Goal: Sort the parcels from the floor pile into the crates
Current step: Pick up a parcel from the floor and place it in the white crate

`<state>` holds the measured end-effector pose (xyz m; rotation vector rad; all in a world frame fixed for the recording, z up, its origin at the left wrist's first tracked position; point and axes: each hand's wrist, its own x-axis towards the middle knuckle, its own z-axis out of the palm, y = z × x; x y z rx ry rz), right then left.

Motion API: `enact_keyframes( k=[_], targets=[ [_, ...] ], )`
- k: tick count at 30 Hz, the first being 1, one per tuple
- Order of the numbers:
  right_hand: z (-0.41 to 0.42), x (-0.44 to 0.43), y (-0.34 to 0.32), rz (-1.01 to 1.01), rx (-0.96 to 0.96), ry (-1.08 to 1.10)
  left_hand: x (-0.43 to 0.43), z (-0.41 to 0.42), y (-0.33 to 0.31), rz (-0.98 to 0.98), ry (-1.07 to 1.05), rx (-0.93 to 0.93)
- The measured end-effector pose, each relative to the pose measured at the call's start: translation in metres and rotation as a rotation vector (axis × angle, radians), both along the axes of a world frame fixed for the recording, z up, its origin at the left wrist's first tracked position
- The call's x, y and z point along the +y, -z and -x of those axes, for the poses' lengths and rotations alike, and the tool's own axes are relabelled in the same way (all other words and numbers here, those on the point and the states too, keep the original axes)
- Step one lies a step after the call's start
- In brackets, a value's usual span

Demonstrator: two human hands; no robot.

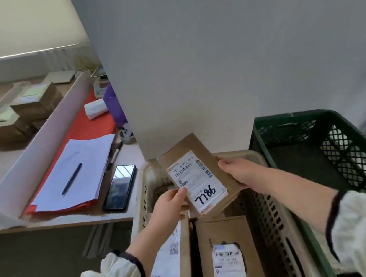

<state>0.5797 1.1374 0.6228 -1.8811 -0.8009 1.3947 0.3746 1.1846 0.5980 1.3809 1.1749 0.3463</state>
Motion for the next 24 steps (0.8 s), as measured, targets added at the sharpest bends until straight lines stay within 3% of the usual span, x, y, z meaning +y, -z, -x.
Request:
enact_keyframes(
  k=[3, 5, 8, 11, 14, 19, 24],
  targets=[
    [-0.011, 0.057, -0.001, 0.054, -0.127, -0.193, 0.006, -0.018, 0.021, 0.114, -0.273, -0.084],
    [-0.009, 0.087, 0.005, 0.126, -0.156, -0.263, 0.009, -0.028, 0.038, 0.103, -0.381, -0.029],
    [-0.001, 0.118, 0.028, 0.291, -0.146, -0.310, 0.017, -0.032, 0.059, 0.151, -0.432, 0.000],
    [0.008, 0.133, 0.051, 0.334, -0.167, -0.387, 0.031, -0.022, 0.074, 0.182, -0.448, 0.111],
    [0.018, 0.137, 0.070, 0.282, -0.248, -0.484, 0.041, -0.009, 0.088, 0.166, -0.454, 0.269],
    [0.033, 0.144, 0.097, 0.024, -0.499, -0.545, 0.058, 0.000, 0.110, 0.089, -0.417, 0.447],
    [0.042, 0.145, 0.114, -0.029, -0.583, -0.552, 0.063, -0.002, 0.117, 0.026, -0.362, 0.549]
  ],
)
